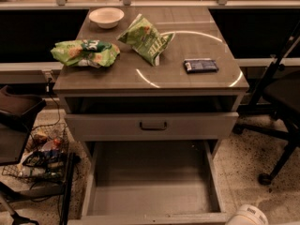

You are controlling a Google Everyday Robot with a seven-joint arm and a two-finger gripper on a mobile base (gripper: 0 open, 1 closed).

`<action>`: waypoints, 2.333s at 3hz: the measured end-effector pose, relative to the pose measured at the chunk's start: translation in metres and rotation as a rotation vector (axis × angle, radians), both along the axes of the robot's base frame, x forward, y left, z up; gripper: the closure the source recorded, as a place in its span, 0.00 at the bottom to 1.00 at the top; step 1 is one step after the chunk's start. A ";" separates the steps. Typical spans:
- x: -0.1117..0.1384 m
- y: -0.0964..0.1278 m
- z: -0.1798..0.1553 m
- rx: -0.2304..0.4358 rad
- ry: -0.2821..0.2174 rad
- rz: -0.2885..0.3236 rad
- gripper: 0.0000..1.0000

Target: Close middle drawer

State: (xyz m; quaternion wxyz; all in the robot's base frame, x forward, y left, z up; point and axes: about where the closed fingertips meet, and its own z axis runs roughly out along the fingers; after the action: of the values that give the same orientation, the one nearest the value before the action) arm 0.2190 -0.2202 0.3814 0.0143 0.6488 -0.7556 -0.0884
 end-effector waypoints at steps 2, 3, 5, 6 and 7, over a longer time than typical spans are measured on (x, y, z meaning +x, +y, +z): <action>0.062 0.025 -0.034 0.050 -0.070 0.112 1.00; 0.070 0.026 -0.035 0.049 -0.079 0.120 1.00; 0.139 0.047 -0.022 0.027 -0.169 0.213 1.00; 0.175 0.069 -0.007 0.013 -0.221 0.282 1.00; 0.175 0.069 -0.007 0.013 -0.221 0.282 1.00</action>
Offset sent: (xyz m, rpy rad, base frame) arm 0.1038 0.0430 -0.0586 0.0769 -0.1049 0.1789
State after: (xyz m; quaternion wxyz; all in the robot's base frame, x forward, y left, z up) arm 0.3935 -0.1513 0.3747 -0.0609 0.7541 -0.6537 -0.0188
